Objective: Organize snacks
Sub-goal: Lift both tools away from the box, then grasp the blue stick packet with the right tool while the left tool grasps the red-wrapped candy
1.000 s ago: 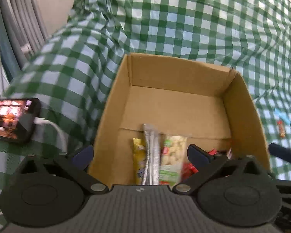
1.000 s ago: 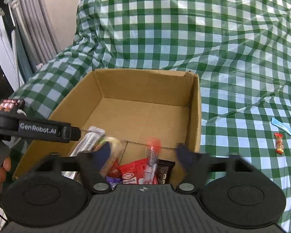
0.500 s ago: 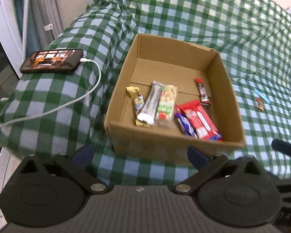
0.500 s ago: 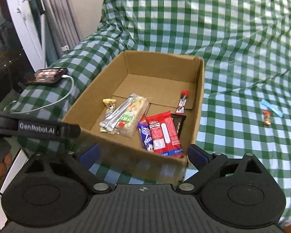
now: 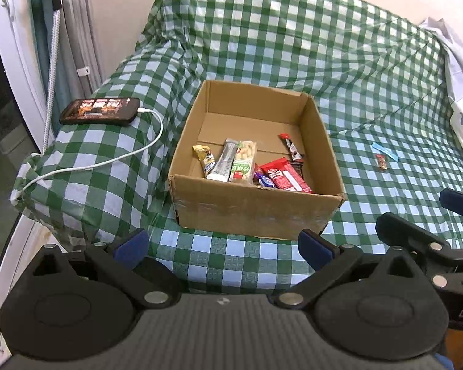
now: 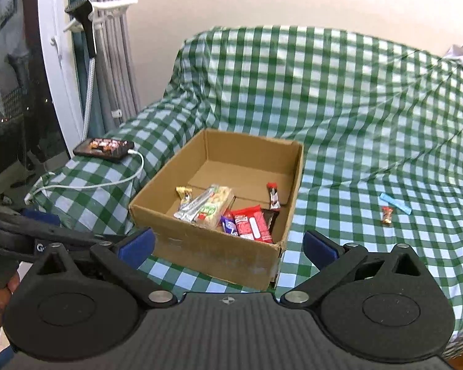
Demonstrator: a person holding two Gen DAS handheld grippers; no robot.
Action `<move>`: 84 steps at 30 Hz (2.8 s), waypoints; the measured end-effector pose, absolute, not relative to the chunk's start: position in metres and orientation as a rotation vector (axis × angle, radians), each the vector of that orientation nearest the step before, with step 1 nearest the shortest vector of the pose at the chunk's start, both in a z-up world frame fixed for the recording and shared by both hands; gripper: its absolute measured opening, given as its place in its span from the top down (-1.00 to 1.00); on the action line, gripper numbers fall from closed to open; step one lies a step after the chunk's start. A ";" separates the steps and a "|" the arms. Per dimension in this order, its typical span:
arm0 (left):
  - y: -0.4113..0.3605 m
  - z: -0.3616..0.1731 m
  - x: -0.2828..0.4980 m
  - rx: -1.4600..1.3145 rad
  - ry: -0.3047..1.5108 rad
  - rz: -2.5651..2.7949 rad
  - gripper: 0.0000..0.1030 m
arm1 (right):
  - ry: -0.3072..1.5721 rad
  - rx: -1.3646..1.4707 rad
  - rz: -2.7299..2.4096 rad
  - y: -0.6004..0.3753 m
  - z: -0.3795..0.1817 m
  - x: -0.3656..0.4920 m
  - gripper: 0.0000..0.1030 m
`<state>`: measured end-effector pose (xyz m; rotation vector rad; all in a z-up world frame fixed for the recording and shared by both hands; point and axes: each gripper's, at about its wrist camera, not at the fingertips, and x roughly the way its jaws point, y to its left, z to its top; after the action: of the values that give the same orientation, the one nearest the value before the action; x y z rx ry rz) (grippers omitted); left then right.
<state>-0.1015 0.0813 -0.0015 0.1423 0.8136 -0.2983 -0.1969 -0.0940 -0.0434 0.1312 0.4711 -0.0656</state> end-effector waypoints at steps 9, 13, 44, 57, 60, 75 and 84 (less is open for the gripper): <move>0.082 0.011 -0.126 0.141 0.771 -0.295 -0.99 | 0.418 0.117 -0.068 -0.087 -0.038 -0.227 -0.98; 0.083 0.013 -0.131 0.149 0.760 -0.295 -0.99 | 0.409 0.121 -0.074 -0.086 -0.037 -0.232 -0.98; 0.022 0.011 -0.113 0.260 0.799 -0.339 -0.99 | 0.386 0.242 -0.192 -0.141 -0.056 -0.247 -0.99; -0.178 -0.009 -0.041 0.386 0.815 -0.596 -0.99 | 0.428 0.366 -0.493 -0.284 -0.106 -0.251 -0.99; -0.238 -0.030 -0.013 0.405 0.808 -0.627 -0.99 | 0.447 0.380 -0.543 -0.324 -0.123 -0.244 -0.98; -0.470 -0.225 0.139 0.502 1.072 -0.701 -0.99 | 0.585 0.274 -0.529 -0.518 -0.251 -0.089 -0.98; -0.484 -0.250 0.178 0.508 1.123 -0.759 -0.87 | 0.620 0.012 -0.288 -0.582 -0.297 0.034 -0.98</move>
<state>0.1784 -0.4841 -0.2498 0.5082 1.1233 -0.7594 0.0345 -0.5821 -0.2967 0.0116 0.6204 -0.2884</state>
